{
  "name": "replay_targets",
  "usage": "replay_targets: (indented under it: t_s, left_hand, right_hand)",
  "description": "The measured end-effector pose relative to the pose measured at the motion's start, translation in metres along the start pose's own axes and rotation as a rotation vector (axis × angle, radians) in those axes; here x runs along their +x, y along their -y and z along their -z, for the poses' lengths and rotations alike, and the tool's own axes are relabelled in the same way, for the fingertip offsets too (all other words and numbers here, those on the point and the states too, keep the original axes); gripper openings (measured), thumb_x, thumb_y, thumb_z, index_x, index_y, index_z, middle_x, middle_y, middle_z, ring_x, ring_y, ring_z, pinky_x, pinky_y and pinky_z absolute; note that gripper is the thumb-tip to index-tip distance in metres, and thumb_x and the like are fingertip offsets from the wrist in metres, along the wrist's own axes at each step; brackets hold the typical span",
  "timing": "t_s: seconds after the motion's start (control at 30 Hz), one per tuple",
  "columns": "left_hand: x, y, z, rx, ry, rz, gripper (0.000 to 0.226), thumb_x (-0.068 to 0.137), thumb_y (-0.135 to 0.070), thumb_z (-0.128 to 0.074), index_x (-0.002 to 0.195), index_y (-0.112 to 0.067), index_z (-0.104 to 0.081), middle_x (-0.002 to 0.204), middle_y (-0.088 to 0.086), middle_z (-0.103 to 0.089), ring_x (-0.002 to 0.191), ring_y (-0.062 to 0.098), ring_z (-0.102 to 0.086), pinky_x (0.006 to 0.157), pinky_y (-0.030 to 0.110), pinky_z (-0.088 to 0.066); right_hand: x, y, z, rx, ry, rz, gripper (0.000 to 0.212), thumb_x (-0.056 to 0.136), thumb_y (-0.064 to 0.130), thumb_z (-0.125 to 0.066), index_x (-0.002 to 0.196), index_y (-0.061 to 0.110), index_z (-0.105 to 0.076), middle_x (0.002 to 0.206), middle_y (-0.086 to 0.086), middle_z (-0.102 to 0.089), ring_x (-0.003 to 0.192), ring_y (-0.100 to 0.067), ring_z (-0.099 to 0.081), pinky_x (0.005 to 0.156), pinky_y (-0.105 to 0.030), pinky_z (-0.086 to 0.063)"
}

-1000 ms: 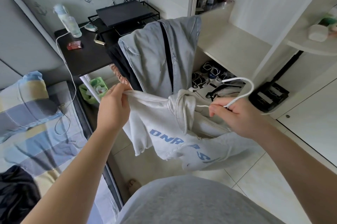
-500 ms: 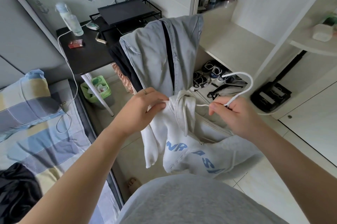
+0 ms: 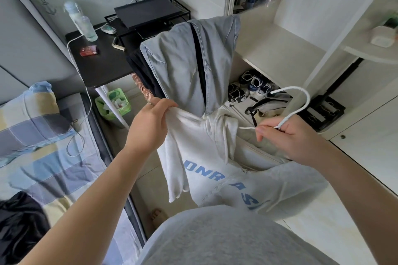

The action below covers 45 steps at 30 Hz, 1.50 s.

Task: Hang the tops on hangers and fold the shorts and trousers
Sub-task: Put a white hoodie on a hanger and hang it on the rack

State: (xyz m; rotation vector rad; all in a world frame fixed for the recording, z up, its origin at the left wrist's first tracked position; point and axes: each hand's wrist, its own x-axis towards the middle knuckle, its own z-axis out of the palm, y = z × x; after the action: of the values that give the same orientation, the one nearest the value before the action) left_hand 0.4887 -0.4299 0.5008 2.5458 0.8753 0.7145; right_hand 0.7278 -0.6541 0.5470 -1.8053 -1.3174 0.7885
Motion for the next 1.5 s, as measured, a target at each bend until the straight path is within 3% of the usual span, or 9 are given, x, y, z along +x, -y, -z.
replay_targets:
  t_s: [0.23, 0.4, 0.57, 0.73, 0.87, 1.03, 1.13, 1.3, 1.5]
  left_hand:
    - [0.0, -0.019, 0.0, -0.13, 0.24, -0.149, 0.042, 0.085, 0.001, -0.037, 0.11, -0.005, -0.071, 0.106, 0.005, -0.07, 0.099, 0.022, -0.061, 0.089, 0.035, -0.049]
    - [0.003, -0.045, -0.003, -0.216, 0.317, -0.195, 0.01, 0.078, -0.001, -0.038, 0.073, -0.001, -0.046, 0.071, 0.008, -0.048, 0.068, 0.025, -0.041, 0.064, 0.04, -0.038]
    - [0.006, -0.057, -0.01, -0.228, 0.326, -0.14, 0.014, 0.078, -0.018, -0.046, 0.068, -0.021, -0.036, 0.063, -0.006, -0.041, 0.06, 0.018, -0.039, 0.056, 0.036, -0.033]
    - [0.008, -0.05, -0.015, -0.31, 0.191, 0.073, 0.014, 0.076, -0.029, -0.052, 0.066, -0.02, -0.048, 0.056, -0.003, -0.043, 0.057, 0.018, -0.037, 0.056, 0.033, -0.035]
    - [0.012, -0.026, 0.0, -0.365, 0.035, 0.129, 0.015, 0.07, -0.031, -0.05, 0.06, -0.024, -0.042, 0.053, -0.007, -0.036, 0.054, 0.013, -0.032, 0.053, 0.03, -0.029]
    - [0.019, -0.009, 0.017, -0.346, -0.042, 0.102, 0.019, 0.074, -0.028, -0.051, 0.06, -0.034, -0.039, 0.054, -0.012, -0.039, 0.052, 0.007, -0.031, 0.051, 0.028, -0.026]
    - [0.019, -0.005, 0.018, -0.271, -0.017, -0.041, 0.026, 0.093, -0.03, -0.056, 0.068, -0.034, -0.047, 0.059, -0.005, -0.047, 0.055, 0.013, -0.041, 0.052, 0.033, -0.036]
    - [0.016, -0.001, 0.02, -0.166, 0.026, -0.144, 0.043, 0.102, -0.034, -0.048, 0.064, -0.019, -0.033, 0.053, -0.002, -0.031, 0.05, 0.016, -0.027, 0.046, 0.038, -0.029]
    - [0.022, -0.006, 0.026, -0.246, 0.056, -0.172, 0.044, 0.102, -0.032, -0.048, 0.063, -0.018, -0.032, 0.054, -0.007, -0.026, 0.052, 0.009, -0.022, 0.048, 0.025, -0.023]
  right_hand:
    - [0.002, -0.009, -0.015, 0.051, -0.045, 0.024, 0.033, 0.101, 0.011, -0.055, 0.071, 0.015, -0.069, 0.045, 0.005, -0.032, 0.045, -0.018, -0.027, 0.047, -0.032, -0.022]
    - [0.013, -0.01, -0.023, 0.053, -0.075, 0.021, 0.034, 0.102, 0.016, -0.054, 0.072, 0.019, -0.068, 0.044, 0.01, -0.031, 0.043, -0.01, -0.028, 0.044, -0.024, -0.023]
    - [0.031, -0.003, -0.027, -0.039, -0.032, 0.077, 0.029, 0.093, 0.038, -0.055, 0.077, 0.021, -0.071, 0.045, 0.006, -0.039, 0.044, -0.011, -0.033, 0.046, -0.026, -0.027]
    - [0.035, -0.016, -0.022, 0.038, -0.134, 0.101, 0.013, 0.093, 0.026, -0.068, 0.097, 0.038, -0.069, 0.078, 0.011, -0.067, 0.072, -0.005, -0.062, 0.069, -0.02, -0.048]
    - [0.017, -0.061, -0.001, -0.21, -0.248, -0.015, 0.051, 0.085, 0.034, -0.076, 0.13, 0.035, -0.053, 0.123, 0.021, -0.058, 0.119, -0.002, -0.052, 0.099, -0.023, -0.04]
    - [-0.001, -0.097, 0.004, -0.097, -0.221, -0.393, 0.013, 0.092, 0.018, -0.07, 0.089, 0.026, -0.06, 0.078, 0.006, -0.063, 0.076, -0.019, -0.061, 0.066, -0.031, -0.045]
    - [0.004, -0.097, 0.01, -0.195, -0.336, -0.366, 0.032, 0.091, 0.01, -0.068, 0.064, 0.012, -0.052, 0.056, 0.001, -0.044, 0.057, -0.019, -0.042, 0.052, -0.031, -0.028]
    - [0.018, -0.076, 0.025, -0.289, -0.528, -0.208, 0.019, 0.093, 0.01, -0.065, 0.08, -0.004, -0.065, 0.062, -0.017, -0.053, 0.063, -0.026, -0.045, 0.055, -0.026, -0.029]
    - [0.03, -0.047, 0.043, -0.307, -0.673, -0.048, 0.017, 0.094, 0.006, -0.063, 0.08, -0.003, -0.065, 0.069, -0.004, -0.051, 0.065, -0.017, -0.043, 0.062, -0.012, -0.032]
